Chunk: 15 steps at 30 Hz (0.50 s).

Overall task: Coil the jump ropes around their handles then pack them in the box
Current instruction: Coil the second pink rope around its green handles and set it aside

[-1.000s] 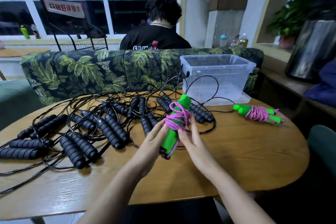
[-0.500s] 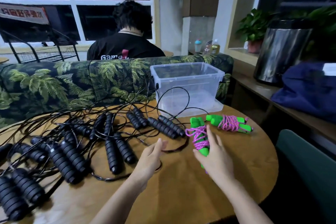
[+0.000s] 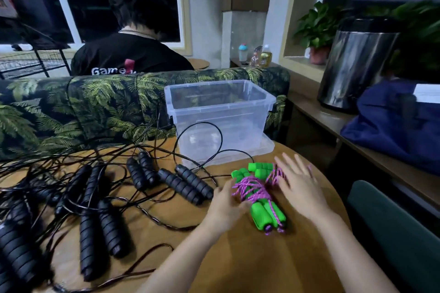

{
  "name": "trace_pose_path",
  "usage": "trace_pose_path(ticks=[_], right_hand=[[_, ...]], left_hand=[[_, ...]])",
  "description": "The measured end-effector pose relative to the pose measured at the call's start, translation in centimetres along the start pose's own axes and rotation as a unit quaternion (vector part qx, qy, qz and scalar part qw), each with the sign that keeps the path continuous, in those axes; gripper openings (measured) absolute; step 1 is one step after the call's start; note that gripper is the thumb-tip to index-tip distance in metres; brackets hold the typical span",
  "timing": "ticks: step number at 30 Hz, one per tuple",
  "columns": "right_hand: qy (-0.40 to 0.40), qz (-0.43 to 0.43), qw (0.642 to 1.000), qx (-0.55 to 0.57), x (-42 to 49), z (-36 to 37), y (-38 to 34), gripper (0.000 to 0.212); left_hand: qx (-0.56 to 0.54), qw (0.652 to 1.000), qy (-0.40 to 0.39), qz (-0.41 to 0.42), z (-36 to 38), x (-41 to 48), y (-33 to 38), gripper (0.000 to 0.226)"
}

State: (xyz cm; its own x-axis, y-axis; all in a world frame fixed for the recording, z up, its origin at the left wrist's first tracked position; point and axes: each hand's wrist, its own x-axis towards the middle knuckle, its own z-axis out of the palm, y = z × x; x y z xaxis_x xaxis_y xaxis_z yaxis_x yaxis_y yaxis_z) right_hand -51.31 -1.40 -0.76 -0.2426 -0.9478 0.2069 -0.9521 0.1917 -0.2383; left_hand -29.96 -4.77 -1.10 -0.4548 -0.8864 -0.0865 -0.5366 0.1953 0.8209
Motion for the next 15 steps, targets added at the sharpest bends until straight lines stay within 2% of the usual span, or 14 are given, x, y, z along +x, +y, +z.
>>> trace_pose_path(ticks=[3,7,11,15], right_hand=[[-0.094,0.072,0.992,-0.034,0.4,0.1,1.8,0.054],[-0.04,0.102,0.988,-0.105,-0.8,0.1,1.1,0.061],[-0.074,0.147,0.986,0.02,-2.2,0.6,0.2,0.086],[-0.081,0.132,0.988,-0.007,-1.5,1.9,0.3,0.079]], left_hand=[[-0.005,1.0,-0.024,-0.01,1.6,0.8,0.1,0.087],[-0.031,0.999,-0.01,-0.016,3.5,2.2,-0.5,0.105],[-0.052,0.998,0.017,-0.015,4.2,3.3,0.1,0.105],[-0.049,0.998,0.034,-0.009,4.1,5.1,0.9,0.098]])
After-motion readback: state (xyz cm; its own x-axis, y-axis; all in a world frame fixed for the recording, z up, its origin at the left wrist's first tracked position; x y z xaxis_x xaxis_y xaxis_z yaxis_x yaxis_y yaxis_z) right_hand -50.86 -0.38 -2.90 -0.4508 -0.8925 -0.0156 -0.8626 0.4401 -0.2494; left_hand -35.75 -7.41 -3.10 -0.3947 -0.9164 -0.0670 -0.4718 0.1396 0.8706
